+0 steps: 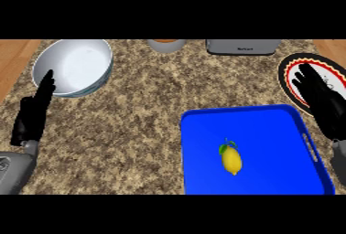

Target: Pick the lemon from the tray and place it in the plate

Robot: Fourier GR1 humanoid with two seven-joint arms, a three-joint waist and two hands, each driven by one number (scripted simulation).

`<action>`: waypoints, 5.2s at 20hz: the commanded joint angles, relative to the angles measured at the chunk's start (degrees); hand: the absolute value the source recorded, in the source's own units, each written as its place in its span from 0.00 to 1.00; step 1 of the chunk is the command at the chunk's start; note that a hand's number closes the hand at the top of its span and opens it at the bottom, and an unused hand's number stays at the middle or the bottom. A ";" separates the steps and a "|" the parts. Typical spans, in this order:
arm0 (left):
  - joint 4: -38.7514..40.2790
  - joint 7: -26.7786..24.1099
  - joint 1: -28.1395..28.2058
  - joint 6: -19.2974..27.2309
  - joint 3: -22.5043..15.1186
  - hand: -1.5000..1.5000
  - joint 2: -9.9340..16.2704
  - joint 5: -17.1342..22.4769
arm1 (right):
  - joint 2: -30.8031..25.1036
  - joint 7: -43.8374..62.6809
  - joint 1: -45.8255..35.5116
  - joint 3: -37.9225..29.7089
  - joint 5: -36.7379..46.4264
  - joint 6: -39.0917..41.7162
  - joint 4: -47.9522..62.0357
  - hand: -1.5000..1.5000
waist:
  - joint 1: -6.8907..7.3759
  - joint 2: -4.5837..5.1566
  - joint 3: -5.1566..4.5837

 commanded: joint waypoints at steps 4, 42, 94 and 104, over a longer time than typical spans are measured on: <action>-3.08 4.06 8.01 -2.02 -2.78 0.50 -8.11 5.53 | -3.12 -4.26 -6.26 -2.94 1.72 3.19 -4.69 1.00 | 0.67 0.48 0.56; -4.01 5.12 14.51 -10.60 -1.81 0.50 -16.50 8.81 | -4.44 29.51 2.37 17.09 49.58 9.97 -29.81 0.00 | -0.22 0.71 0.56; -8.65 7.35 15.82 -14.62 1.63 0.50 -24.32 0.29 | 29.28 39.69 -8.08 0.85 86.70 7.21 5.78 1.00 | 2.00 1.72 0.56; -7.99 8.09 12.48 -16.27 0.29 0.50 -23.95 -0.31 | 25.14 62.17 -28.52 -10.83 104.34 -15.24 15.17 1.00 | 6.28 3.10 0.48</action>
